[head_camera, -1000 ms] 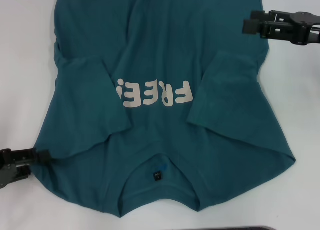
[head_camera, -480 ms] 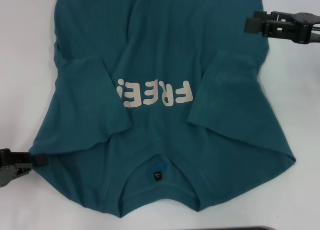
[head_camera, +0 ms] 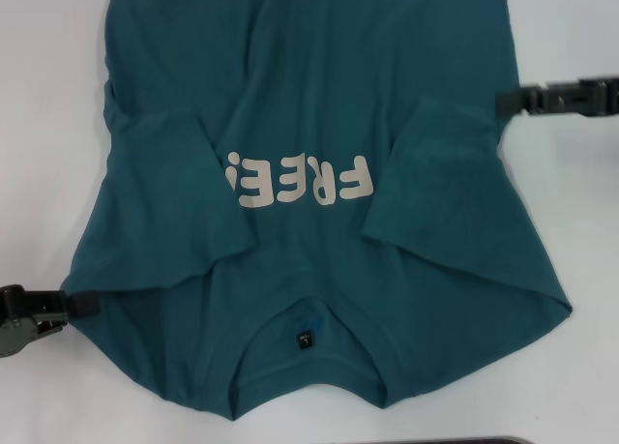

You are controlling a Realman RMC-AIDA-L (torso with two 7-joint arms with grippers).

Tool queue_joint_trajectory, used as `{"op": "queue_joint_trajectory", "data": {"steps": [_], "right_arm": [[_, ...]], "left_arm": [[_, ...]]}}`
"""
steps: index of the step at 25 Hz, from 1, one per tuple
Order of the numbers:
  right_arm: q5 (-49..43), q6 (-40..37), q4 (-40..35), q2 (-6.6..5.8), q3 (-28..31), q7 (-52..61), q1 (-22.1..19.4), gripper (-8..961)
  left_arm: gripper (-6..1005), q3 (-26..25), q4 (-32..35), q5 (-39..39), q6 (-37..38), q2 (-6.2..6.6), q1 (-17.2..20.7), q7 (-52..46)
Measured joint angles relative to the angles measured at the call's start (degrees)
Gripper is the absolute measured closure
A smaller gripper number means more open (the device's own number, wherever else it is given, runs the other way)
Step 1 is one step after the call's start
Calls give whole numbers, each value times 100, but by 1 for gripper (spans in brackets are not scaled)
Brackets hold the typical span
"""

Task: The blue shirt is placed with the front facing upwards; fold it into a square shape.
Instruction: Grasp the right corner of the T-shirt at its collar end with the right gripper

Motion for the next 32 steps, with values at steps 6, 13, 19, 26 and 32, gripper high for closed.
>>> {"op": "queue_joint_trajectory", "data": {"steps": [6, 13, 19, 26, 32], "right_arm": [[-585, -255, -46, -438, -7, 525, 103, 100], [-1180, -640, -69, -540, 18, 669, 114, 100], [-1366, -918, -134, -547, 40, 786, 156, 100], [-1384, -949, -98, -551, 66, 1005, 128, 100], [-1529, -996, -24, -505, 79, 1595, -65, 100]], "left_arm": [[968, 19, -17, -8, -74, -10, -7, 7], [968, 11, -25, -13, -72, -21, -30, -4], [968, 32, -18, -14, -80, -22, -108, -8], [969, 11, -27, -10, -91, -22, -146, -30], [969, 2, -30, -7, -137, -21, -158, -35]]}}
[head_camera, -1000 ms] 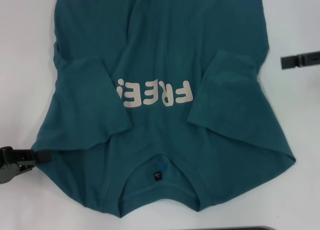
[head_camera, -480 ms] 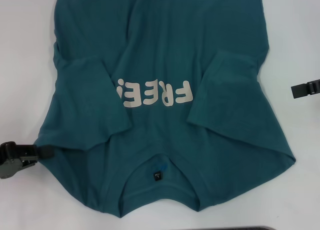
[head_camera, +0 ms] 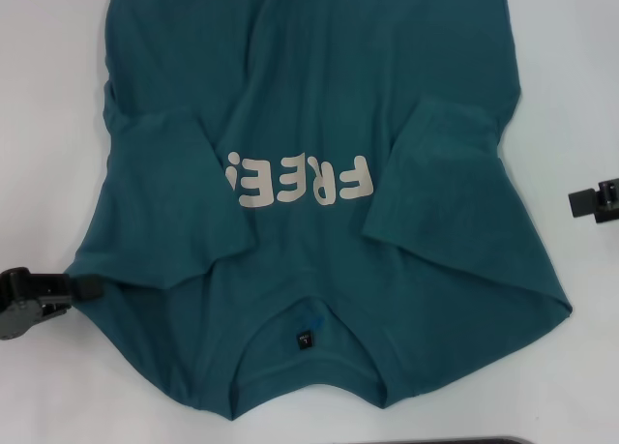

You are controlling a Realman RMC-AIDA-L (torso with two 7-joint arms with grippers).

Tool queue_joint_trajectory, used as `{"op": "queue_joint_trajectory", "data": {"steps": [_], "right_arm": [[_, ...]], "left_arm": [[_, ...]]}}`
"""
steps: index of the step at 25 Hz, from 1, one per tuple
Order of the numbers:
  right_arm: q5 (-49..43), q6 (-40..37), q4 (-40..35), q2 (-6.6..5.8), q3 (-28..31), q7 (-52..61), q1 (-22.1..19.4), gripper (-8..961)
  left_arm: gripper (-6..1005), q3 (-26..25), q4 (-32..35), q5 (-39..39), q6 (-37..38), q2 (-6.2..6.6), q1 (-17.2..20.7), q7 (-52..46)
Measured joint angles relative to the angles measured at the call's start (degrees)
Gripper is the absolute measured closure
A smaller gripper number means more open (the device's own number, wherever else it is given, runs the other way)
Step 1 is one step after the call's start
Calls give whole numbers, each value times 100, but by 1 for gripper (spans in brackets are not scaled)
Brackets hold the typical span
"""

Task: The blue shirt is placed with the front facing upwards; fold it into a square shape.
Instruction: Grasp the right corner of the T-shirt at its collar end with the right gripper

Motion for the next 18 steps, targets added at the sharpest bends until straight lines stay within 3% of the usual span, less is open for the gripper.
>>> {"op": "queue_joint_trajectory", "data": {"steps": [8, 18], "right_arm": [[-406, 97, 406, -38, -27, 156, -113, 100], [-703, 120, 549, 24, -38, 73, -101, 99]], "left_arm": [[969, -1, 6, 1, -97, 27, -53, -2], [968, 25, 33, 17, -230, 34, -93, -6]]}}
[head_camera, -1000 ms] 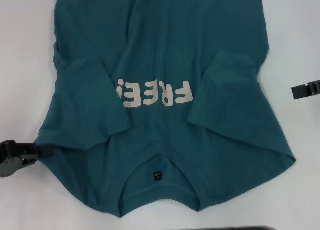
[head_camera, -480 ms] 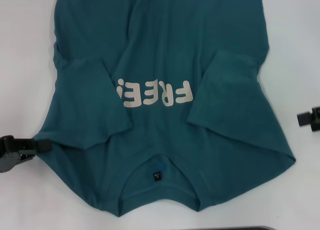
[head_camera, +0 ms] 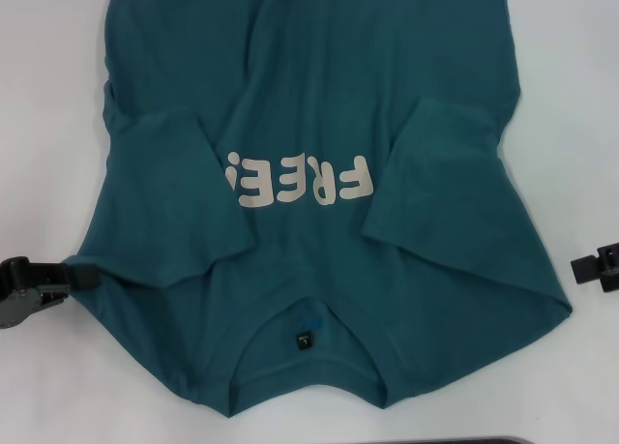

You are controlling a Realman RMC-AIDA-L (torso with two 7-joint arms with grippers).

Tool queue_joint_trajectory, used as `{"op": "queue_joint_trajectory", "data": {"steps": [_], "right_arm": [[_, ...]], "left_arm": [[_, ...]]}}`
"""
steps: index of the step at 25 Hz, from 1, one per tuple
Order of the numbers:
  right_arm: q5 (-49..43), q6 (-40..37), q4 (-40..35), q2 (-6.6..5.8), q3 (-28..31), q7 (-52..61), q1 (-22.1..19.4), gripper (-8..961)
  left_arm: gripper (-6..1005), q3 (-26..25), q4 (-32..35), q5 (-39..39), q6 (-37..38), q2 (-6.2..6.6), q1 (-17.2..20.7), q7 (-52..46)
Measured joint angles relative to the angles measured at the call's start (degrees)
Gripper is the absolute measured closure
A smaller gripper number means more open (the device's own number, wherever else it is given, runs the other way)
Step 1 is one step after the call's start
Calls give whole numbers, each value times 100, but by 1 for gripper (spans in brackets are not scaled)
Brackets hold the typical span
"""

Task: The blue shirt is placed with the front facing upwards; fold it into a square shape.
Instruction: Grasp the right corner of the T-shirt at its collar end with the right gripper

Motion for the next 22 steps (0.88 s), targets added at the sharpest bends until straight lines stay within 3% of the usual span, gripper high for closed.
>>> {"op": "queue_joint_trajectory", "data": {"steps": [12, 22], "right_arm": [[-106, 182, 279, 40, -22, -63, -9, 99], [-185, 430, 320, 157, -20, -172, -18, 99]], "left_arm": [[967, 4, 5, -5, -5, 9, -14, -21], [967, 8, -26, -11, -5, 9, -59, -82]]}}
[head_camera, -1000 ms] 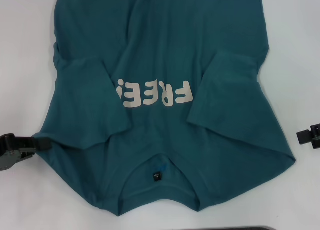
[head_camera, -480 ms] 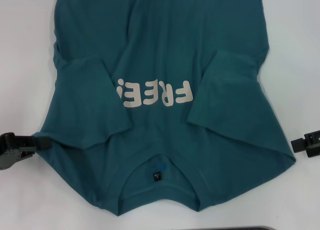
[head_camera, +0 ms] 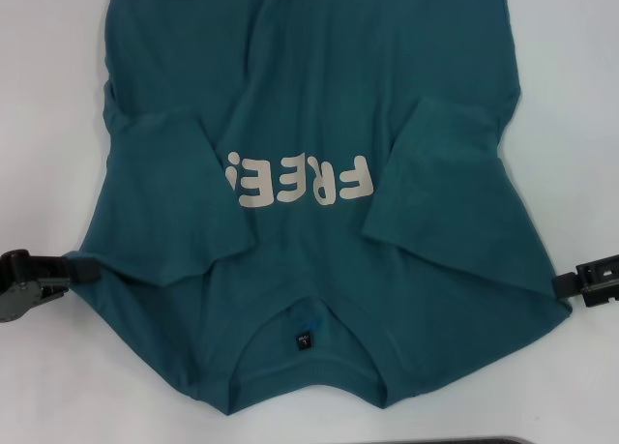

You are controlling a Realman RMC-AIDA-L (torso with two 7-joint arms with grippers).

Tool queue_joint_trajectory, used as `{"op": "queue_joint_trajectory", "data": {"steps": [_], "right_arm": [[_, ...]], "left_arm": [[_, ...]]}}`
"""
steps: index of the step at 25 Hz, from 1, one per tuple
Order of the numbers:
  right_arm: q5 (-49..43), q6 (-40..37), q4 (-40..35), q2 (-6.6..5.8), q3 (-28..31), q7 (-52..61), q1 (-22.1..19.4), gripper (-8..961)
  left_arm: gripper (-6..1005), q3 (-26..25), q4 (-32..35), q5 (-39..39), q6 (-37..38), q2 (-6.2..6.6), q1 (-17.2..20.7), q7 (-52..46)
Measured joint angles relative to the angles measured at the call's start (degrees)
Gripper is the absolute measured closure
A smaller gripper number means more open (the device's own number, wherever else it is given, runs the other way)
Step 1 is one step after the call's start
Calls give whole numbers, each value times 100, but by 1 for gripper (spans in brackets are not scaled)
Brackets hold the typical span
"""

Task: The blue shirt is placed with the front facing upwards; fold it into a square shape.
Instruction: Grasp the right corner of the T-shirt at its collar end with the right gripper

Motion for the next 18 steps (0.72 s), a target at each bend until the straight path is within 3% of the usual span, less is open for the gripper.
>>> {"op": "queue_joint_trajectory", "data": {"steps": [18], "right_arm": [[-44, 82, 53, 92, -78, -6, 4, 99]], "left_arm": [[968, -23, -15, 14, 7, 0, 4, -47]]}}
